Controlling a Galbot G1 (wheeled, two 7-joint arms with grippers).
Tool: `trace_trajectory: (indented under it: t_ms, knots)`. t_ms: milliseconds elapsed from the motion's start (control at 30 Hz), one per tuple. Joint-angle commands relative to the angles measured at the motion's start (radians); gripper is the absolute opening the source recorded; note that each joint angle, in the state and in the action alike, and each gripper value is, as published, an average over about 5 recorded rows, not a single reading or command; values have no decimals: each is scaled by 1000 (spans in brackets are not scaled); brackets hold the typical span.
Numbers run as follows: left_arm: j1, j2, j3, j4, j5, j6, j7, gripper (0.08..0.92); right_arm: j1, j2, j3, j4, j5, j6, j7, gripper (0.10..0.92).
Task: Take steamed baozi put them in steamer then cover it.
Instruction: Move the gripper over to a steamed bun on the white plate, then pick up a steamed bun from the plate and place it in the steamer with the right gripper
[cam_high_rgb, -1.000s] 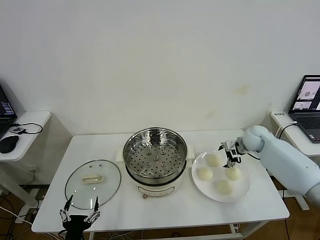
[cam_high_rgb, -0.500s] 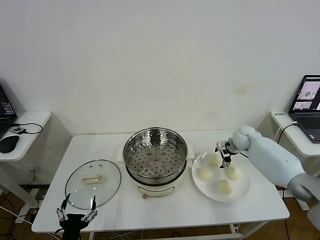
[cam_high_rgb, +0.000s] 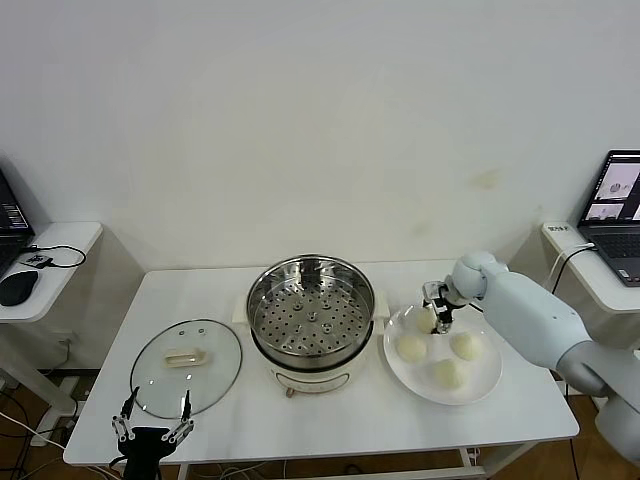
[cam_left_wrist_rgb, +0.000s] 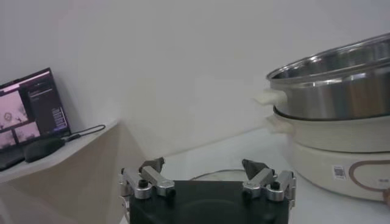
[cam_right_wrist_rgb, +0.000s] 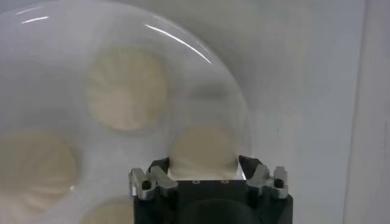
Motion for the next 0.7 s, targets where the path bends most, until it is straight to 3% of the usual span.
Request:
trace_trajectory:
  t_ms: [33,433,700]
  knots:
    - [0,0,1,-1,0,0,0,823,9,-16,-8,21,7,0,-2,629]
    - [3,13,15,-8,-10,7,5,823,265,-171,-146,262,256,-32,-35,623]
    - [0,26,30,-10,-44,7,6,823,562,-116,-336,304,447,-19,-36,628]
